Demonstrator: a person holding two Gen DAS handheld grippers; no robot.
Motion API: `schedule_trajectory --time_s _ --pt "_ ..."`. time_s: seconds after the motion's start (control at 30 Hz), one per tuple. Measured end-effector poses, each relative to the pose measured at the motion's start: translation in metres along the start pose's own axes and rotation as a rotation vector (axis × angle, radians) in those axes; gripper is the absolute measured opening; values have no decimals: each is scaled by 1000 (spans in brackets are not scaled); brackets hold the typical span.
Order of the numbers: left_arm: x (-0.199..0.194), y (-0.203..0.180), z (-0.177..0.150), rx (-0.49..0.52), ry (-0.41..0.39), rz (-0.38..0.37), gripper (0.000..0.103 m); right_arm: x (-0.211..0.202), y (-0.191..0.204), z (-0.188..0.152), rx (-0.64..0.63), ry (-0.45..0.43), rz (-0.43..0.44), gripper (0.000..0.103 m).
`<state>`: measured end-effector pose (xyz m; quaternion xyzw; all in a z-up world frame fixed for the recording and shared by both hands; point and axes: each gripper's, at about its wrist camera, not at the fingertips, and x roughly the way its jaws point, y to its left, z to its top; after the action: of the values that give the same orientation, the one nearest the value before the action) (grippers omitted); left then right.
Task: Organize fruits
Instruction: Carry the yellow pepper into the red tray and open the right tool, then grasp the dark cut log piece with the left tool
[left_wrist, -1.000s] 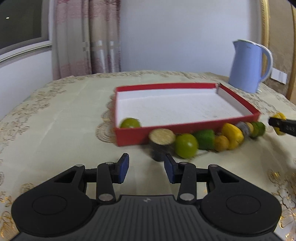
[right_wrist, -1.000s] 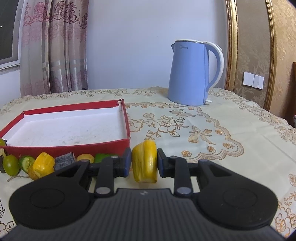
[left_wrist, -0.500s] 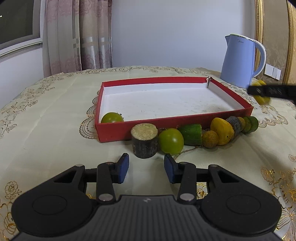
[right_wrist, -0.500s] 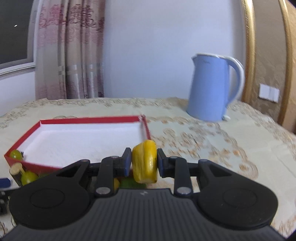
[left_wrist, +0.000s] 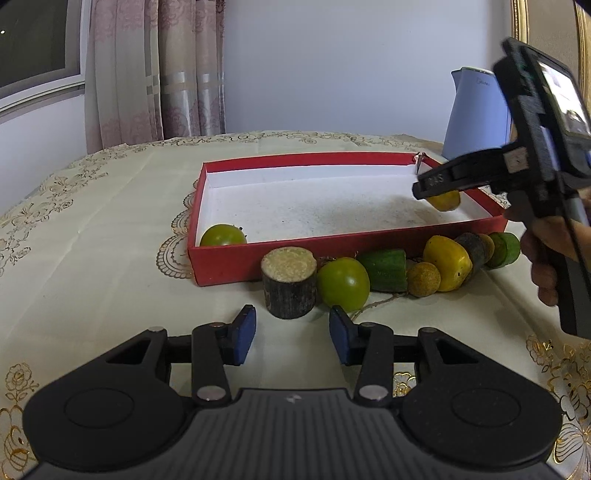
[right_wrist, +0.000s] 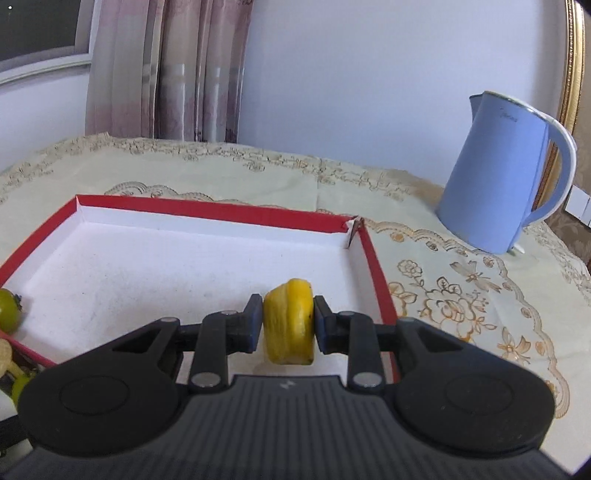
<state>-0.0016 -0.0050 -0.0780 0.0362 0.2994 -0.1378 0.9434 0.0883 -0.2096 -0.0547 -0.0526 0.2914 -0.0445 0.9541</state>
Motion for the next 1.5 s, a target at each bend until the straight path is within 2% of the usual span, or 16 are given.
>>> schedule_trajectory --time_s 0.33,0.37,0.43,0.47,0.5,0.73,0.77,0.83,0.97,1.0,1.03,1.4,1.5 --pt "0 -2 0 12 2 8 43 24 2 -2 30 55 3 29" --pt "0 -2 0 11 2 7 43 24 1 -3 38 48 6 32" --pt "0 -2 0 12 2 8 43 21 -1 -2 47 23 12 56" --pt "0 -2 0 11 2 7 43 18 -2 -1 54 1 13 62" --pt "0 -2 0 11 2 7 43 14 -3 -1 60 -22 7 74" --pt "0 -2 0 13 3 4 44 -25 -12 -6 76 -104 0 78" --pt "0 -2 0 11 3 1 45 -34 -13 -11 67 -116 -7 81" --pt "0 -1 0 11 3 -3 46 -51 -16 -23 56 -147 -45 92" --pt "0 -2 0 15 4 -4 49 -86 -27 -46 68 -226 -109 103" --pt "0 -2 0 13 3 -5 55 -92 -31 -51 79 -231 -115 103" --pt "0 -1 0 11 5 -6 57 -96 -35 -55 90 -230 -121 103" --pt "-10 3 -4 0 -7 6 58 -93 -83 -97 205 -111 -169 103" --pt "-12 8 -2 -21 -4 -4 58 -90 -92 -101 244 -87 -148 103"
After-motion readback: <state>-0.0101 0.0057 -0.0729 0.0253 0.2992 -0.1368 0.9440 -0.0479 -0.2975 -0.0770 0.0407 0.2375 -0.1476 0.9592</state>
